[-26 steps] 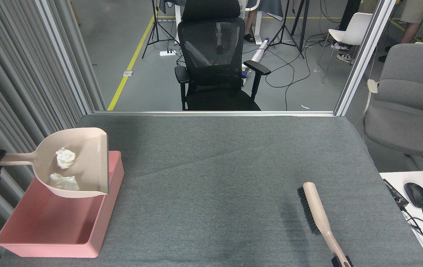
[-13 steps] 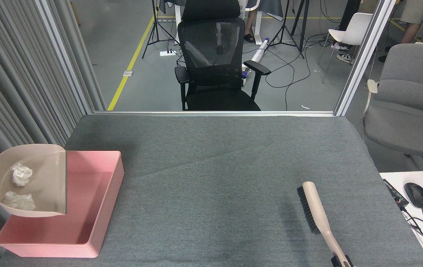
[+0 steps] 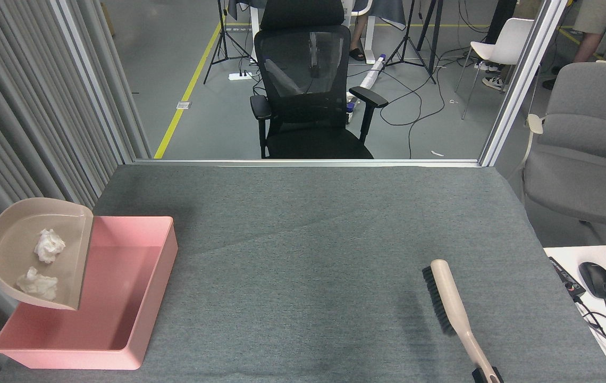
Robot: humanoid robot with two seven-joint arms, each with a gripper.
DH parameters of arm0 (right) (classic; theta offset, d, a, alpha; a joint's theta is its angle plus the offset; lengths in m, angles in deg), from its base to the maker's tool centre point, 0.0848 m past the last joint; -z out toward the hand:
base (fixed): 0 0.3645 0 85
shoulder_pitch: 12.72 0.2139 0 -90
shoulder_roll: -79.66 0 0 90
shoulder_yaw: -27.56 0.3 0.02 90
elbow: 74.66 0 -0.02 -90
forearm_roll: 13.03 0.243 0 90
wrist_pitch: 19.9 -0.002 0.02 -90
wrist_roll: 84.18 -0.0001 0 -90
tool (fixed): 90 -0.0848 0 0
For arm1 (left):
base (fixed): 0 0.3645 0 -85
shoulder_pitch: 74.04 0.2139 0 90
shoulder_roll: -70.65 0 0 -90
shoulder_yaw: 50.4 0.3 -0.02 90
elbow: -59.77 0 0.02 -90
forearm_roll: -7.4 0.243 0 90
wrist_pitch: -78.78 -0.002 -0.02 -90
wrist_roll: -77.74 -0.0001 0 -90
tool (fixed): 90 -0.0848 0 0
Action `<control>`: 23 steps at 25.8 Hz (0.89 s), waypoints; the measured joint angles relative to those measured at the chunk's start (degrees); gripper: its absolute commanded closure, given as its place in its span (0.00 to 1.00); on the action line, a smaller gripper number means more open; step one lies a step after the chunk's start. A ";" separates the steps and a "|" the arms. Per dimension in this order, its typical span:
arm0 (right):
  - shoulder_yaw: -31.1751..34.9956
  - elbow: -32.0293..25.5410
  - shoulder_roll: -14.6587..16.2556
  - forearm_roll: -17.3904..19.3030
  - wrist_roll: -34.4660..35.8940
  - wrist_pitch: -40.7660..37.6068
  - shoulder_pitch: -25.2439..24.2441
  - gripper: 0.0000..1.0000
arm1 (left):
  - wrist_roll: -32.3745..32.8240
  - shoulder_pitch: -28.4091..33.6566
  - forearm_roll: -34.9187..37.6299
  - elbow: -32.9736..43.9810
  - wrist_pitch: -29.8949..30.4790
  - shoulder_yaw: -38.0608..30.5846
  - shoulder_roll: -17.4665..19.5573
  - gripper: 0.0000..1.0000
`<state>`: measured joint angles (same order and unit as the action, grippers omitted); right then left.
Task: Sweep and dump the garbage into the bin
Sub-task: 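Tilt the dustpan with the left gripper to dump tissues into the bin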
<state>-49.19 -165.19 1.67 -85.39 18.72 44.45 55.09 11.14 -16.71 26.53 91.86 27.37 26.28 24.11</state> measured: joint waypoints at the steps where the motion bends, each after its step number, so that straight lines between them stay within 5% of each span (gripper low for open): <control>1: 0.02 0.00 -0.02 0.01 0.00 -0.06 -0.05 0.81 | 0.00 -0.22 0.40 -0.02 0.22 0.01 0.29 0.86; 18: 0.11 0.01 -0.06 0.03 0.04 0.04 -0.08 0.81 | 0.14 -2.54 1.25 0.20 -1.89 -0.26 1.29 0.86; 23: 0.18 0.00 -0.10 0.03 0.06 0.08 -0.05 0.81 | 0.69 -2.20 -7.03 3.88 -7.94 0.45 0.84 0.86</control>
<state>-49.01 -165.19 1.57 -85.36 18.78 44.53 55.04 11.84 -18.91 19.51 95.74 19.43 26.73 24.96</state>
